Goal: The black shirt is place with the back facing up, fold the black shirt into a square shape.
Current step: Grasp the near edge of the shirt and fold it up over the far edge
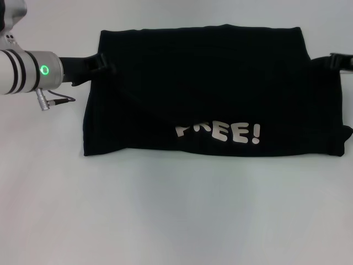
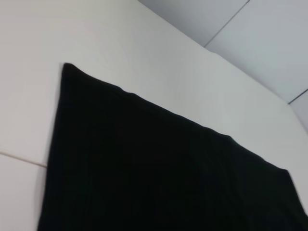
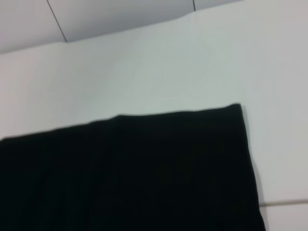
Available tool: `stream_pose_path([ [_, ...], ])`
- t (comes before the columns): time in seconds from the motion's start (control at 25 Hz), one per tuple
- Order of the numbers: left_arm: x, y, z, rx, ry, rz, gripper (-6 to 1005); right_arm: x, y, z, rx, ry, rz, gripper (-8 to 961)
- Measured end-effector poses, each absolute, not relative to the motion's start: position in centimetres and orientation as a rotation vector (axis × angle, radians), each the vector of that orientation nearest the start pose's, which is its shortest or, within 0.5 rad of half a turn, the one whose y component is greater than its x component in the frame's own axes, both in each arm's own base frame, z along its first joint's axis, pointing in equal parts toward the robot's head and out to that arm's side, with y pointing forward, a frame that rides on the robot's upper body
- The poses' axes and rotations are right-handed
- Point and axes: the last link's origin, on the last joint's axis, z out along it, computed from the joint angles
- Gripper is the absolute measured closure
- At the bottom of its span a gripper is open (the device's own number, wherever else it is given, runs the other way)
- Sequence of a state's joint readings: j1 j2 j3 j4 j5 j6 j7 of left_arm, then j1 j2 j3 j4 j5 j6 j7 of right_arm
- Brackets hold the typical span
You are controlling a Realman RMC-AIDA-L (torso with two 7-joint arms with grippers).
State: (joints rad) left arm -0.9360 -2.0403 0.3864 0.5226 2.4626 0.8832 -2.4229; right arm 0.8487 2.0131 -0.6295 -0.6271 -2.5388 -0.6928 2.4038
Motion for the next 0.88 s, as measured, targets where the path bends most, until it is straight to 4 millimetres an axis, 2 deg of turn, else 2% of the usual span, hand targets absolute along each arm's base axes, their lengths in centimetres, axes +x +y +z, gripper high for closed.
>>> stream_pose_path([
  [0.2, -23.5, 47.7, 2.0, -1.839, -1.565, -0.56, 944, 26.9, 48.3, 5.0, -1.801, 1.218, 0.252, 916],
  [0.36, -23.7, 47.9, 1.7, -1.812, -1.539, -0.543, 944, 26.7, 48.6, 4.6, -1.79, 1.193, 0.245, 916],
  [0.88, -23.6, 48.5, 2.2, -1.781, -1.5, -0.554, 933, 26.2, 49.3, 5.5, -1.761, 1.167, 0.265, 915],
])
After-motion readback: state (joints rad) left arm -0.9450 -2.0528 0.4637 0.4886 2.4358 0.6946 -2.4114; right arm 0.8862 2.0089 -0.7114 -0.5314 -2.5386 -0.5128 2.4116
